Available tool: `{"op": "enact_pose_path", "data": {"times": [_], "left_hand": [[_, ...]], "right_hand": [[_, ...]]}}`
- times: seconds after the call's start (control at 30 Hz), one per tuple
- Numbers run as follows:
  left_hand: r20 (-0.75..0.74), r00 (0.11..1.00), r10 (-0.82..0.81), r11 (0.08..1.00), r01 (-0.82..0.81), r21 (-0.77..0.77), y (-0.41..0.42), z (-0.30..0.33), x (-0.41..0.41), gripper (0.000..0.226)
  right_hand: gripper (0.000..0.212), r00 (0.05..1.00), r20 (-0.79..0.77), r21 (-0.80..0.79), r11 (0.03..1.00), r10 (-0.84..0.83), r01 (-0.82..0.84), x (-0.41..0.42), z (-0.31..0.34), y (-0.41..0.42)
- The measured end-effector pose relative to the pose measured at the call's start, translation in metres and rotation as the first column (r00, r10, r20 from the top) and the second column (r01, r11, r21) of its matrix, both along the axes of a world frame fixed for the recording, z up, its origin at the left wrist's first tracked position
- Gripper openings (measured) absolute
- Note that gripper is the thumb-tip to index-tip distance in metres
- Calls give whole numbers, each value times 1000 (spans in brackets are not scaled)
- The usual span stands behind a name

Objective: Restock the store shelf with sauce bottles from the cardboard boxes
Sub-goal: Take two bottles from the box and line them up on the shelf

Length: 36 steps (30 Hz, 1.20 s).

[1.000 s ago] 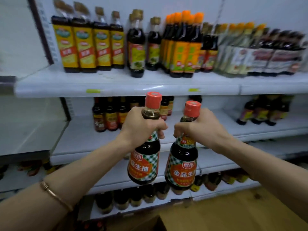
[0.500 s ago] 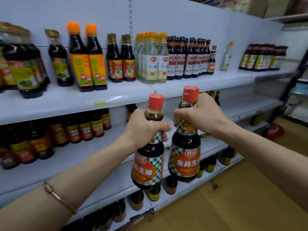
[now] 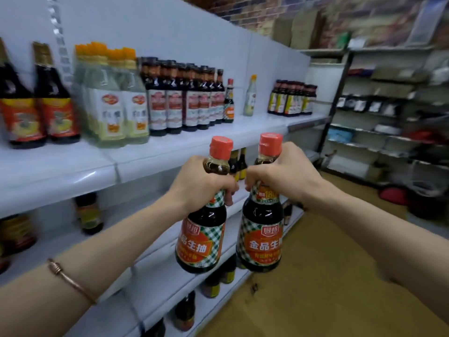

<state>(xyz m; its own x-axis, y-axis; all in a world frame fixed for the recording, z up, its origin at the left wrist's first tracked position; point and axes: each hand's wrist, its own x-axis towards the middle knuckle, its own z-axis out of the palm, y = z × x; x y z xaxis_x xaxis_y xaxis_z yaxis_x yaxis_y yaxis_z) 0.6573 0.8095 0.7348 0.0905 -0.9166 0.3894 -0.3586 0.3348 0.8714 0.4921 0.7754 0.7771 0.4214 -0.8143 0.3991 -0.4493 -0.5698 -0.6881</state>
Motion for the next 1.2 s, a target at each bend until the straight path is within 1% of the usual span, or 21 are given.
{"op": "enact_pose_path", "data": {"times": [0.07, 0.13, 0.17, 0.27, 0.37, 0.43, 0.53, 0.6, 0.67, 0.7, 0.77, 0.87, 0.97, 1.07, 1.1, 1.2], "left_hand": [[8, 998, -66, 998, 66, -11, -34, 11, -10, 17], [5, 995, -100, 994, 100, -32, -66, 18, -23, 19], [-6, 993, -120, 992, 120, -37, -80, 21, -32, 19], [-35, 980, -196, 980, 195, -36, -124, 27, -57, 24], [-58, 970, -238, 971, 238, -8, -170, 29, -79, 22], [-58, 966, -254, 967, 254, -3, -202, 31, -94, 20], [-91, 969, -230, 973, 230, -13, -252, 34, -112, 17], [-119, 974, -194, 981, 194, -17, -287, 39, -123, 19], [-130, 979, -155, 988, 155, -16, -316, 46, -133, 19], [-132, 983, -132, 991, 130, -23, -328, 48, -137, 19], [-126, 989, -75, 995, 66, -73, -357, 56, -141, 26], [-121, 993, -9, 997, 0, -78, -388, 64, -135, 35], [-119, 990, 70, 996, -77, -49, -420, 67, -123, 30], [-96, 988, 125, 989, -132, -65, -454, 74, -111, 14], [-99, 985, 139, 987, -147, -71, -465, 78, -106, 12], [-110, 979, 169, 977, -182, -114, -500, 89, -95, 10]], "right_hand": [[35, 997, 13, -25, 997, -73, 73, -15, 10, -22], [42, 991, 26, -54, 990, -131, 132, -29, 18, -45], [41, 987, 26, -55, 985, -160, 161, -36, 21, -55], [32, 971, 19, -45, 970, -239, 240, -60, 27, -92], [28, 964, 26, -43, 963, -263, 264, -79, 31, -132], [30, 967, 40, -38, 966, -253, 254, -91, 33, -164], [44, 975, 76, -72, 974, -208, 213, -107, 40, -216], [43, 986, 86, -85, 985, -143, 150, -114, 49, -254], [44, 995, 64, -91, 992, -78, 84, -120, 58, -292], [42, 998, 48, -101, 993, -48, 53, -122, 61, -309], [26, 999, 40, -140, 990, 5, 1, -123, 70, -350], [17, 988, 113, -110, 990, 101, -88, -115, 74, -396], [15, 976, 118, -66, 982, 186, -179, -105, 77, -436], [10, 961, 122, -47, 968, 249, -245, -91, 82, -478], [8, 959, 119, -54, 966, 259, -254, -85, 85, -492], [19, 941, 156, -106, 952, 301, -287, -67, 93, -534]]}}
